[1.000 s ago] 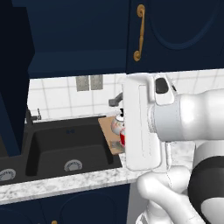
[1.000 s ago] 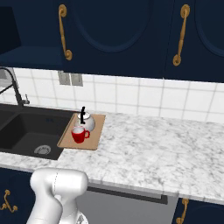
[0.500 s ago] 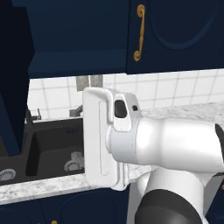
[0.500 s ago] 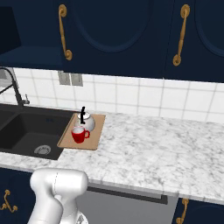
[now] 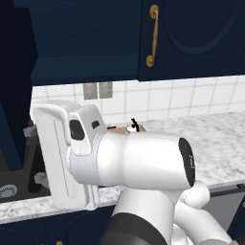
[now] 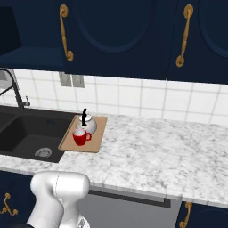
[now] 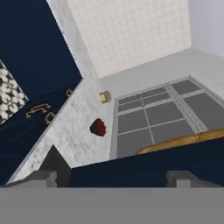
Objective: Pick the kettle from the counter and place it on the tray. Then pick the mug from the cabinet and place it on the tray. Then close the cabinet doors.
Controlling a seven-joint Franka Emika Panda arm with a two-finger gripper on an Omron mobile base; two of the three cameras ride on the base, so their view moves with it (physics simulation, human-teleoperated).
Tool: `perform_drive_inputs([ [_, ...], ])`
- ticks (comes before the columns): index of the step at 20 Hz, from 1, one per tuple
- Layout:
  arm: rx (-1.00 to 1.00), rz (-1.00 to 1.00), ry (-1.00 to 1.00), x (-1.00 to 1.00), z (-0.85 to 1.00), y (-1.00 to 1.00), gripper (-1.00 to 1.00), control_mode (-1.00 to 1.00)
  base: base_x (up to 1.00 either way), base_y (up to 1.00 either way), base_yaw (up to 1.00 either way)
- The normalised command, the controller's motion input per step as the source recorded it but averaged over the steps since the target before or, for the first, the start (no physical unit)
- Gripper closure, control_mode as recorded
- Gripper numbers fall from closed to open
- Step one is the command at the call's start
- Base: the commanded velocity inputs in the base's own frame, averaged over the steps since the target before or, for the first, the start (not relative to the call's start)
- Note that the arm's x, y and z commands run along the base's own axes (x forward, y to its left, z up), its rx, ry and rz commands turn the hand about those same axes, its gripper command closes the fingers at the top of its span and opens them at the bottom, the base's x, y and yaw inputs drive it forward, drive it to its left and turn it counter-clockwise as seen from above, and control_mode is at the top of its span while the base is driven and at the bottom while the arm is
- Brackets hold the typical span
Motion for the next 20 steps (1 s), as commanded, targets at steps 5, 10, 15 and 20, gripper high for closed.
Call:
perform_drive_inputs([
  [5,-0.06,0.09,-0.17,-0.01,0.02,0.52,-1.0,-1.0,0.0,0.0,0.0],
  [10,-0.03,0.02,-0.21,-0.04,0.0,0.43,-1.0,-1.0,0.0,0.0,0.0],
  [15,-0.03,0.0,-0.02,0.18,-0.01,0.48,-1.0,-1.0,0.0,0.0,0.0],
  [20,0.0,-0.02,0.0,0.06,0.0,0.49,-1.0,-1.0,0.0,0.0,0.0],
])
